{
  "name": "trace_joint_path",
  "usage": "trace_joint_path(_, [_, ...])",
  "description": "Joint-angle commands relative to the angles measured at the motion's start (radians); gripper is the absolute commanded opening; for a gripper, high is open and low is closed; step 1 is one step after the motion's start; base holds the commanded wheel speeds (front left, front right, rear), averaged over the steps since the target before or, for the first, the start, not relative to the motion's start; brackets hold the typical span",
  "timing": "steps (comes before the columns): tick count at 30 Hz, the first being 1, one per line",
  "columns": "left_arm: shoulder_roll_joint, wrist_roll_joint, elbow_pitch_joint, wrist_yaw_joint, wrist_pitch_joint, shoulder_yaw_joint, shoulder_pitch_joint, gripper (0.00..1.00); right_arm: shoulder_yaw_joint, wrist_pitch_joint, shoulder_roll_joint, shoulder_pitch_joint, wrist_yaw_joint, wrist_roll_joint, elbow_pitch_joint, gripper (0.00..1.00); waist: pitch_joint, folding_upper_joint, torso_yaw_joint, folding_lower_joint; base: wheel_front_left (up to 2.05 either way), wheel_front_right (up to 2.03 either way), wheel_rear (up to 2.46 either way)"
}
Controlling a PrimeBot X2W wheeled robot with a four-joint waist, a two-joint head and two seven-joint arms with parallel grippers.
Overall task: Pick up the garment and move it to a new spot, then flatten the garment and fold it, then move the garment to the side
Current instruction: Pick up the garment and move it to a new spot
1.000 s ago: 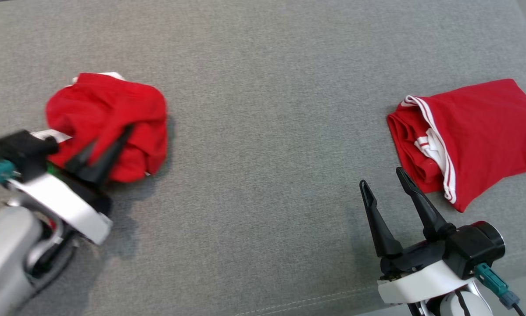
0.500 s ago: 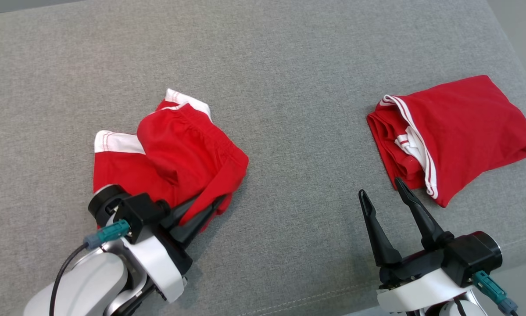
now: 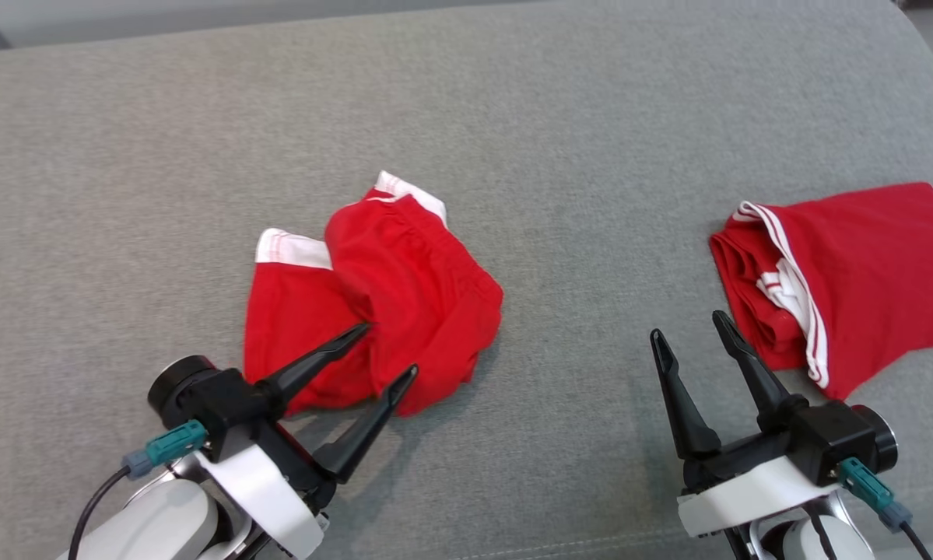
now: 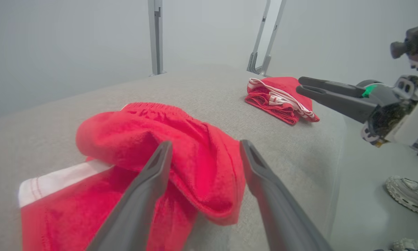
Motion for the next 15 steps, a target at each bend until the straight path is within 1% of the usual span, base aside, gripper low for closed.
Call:
trace_joint_path(1, [0.018,-0.001,0.0,-0.007,-0.01,0.063,0.004,1.0,0.019,-0.01,-0.006,-0.026,0.0,0.006,-0.003,1.0,-0.032,0.0,0.035,0.0,0.0,0.0,0.0])
trace_joint_path(6, [-0.015,-0.016,0.067,-0.019,-0.01,0.131,0.056,1.0,0.012,-0.01,-0.006,-0.052,0.0,0.009,0.05,1.0,-0.076,0.0,0.078,0.0,0.0,0.0,0.0])
trace_joint_path(7, [-0.015,-0.016,0.067,-0.019,-0.01,0.131,0.056,1.0,0.012,-0.01,-0.006,-0.052,0.0,0.009,0.05,1.0,-0.076,0.0,0.078,0.0,0.0,0.0,0.0])
trace_joint_path(8, [-0.034,-0.018,0.094,-0.024,-0.01,0.158,0.081,1.0,0.005,-0.006,-0.006,-0.058,0.0,0.01,0.07,1.0,-0.092,0.0,0.096,0.0,0.0,0.0,0.0])
trace_joint_path(9, [-0.034,-0.018,0.094,-0.024,-0.01,0.158,0.081,1.0,0.005,-0.006,-0.006,-0.058,0.0,0.01,0.07,1.0,-0.092,0.0,0.096,0.0,0.0,0.0,0.0])
trace_joint_path(15, [-0.09,-0.004,0.149,-0.036,-0.01,0.274,0.171,1.0,-0.005,-0.005,-0.006,-0.066,0.0,0.041,0.123,1.0,-0.118,0.0,0.145,0.0,0.0,0.0,0.0])
